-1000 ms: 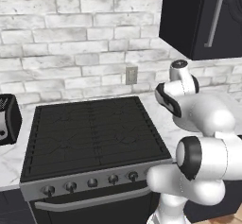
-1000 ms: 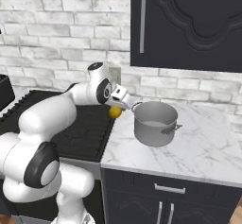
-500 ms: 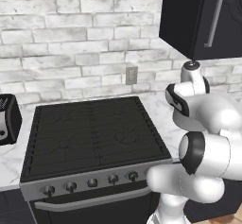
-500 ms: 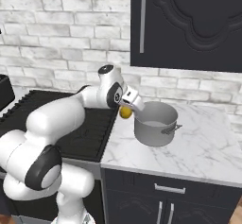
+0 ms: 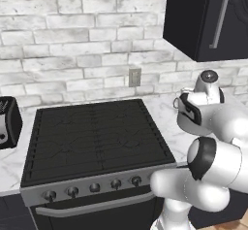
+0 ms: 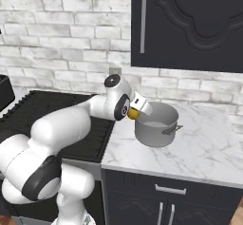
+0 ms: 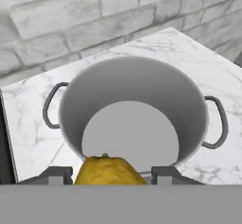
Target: Turn on the sink faucet. Then move the lemon from the counter to the sink. Turn off the sink. Move the vegetable from the sink to the pot next to the stove. Finally move the pot to the rear left burner.
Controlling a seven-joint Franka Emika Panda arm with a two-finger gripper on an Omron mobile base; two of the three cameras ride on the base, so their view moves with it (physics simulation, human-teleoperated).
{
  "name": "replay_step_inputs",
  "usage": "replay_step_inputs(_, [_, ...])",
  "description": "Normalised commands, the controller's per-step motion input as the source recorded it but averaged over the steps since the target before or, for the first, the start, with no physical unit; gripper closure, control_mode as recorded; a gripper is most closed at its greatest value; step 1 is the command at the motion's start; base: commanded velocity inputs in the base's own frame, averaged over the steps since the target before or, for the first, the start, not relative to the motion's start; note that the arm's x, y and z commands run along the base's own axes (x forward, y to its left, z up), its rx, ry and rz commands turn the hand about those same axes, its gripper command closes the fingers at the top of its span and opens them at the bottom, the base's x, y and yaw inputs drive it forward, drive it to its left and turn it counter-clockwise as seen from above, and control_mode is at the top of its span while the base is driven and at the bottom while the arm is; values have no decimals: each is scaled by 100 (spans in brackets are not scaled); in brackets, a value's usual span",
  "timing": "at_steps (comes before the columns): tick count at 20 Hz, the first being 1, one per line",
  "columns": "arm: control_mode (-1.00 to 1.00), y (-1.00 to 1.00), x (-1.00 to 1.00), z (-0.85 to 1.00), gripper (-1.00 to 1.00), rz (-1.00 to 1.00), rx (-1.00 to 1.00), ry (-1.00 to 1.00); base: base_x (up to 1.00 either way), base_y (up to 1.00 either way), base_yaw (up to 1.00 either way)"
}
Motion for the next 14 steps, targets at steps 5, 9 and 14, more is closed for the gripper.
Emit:
replay_step_inputs(5, [-100, -32, 0, 0, 100, -3, 0, -1, 0, 0, 0])
replay_step_inputs(9, [-100, -35, 2, 0, 100, -3, 0, 0, 0, 0, 0])
replay_step_inputs(14, [-100, -25, 2, 0, 100, 0, 0, 0, 0, 0, 0])
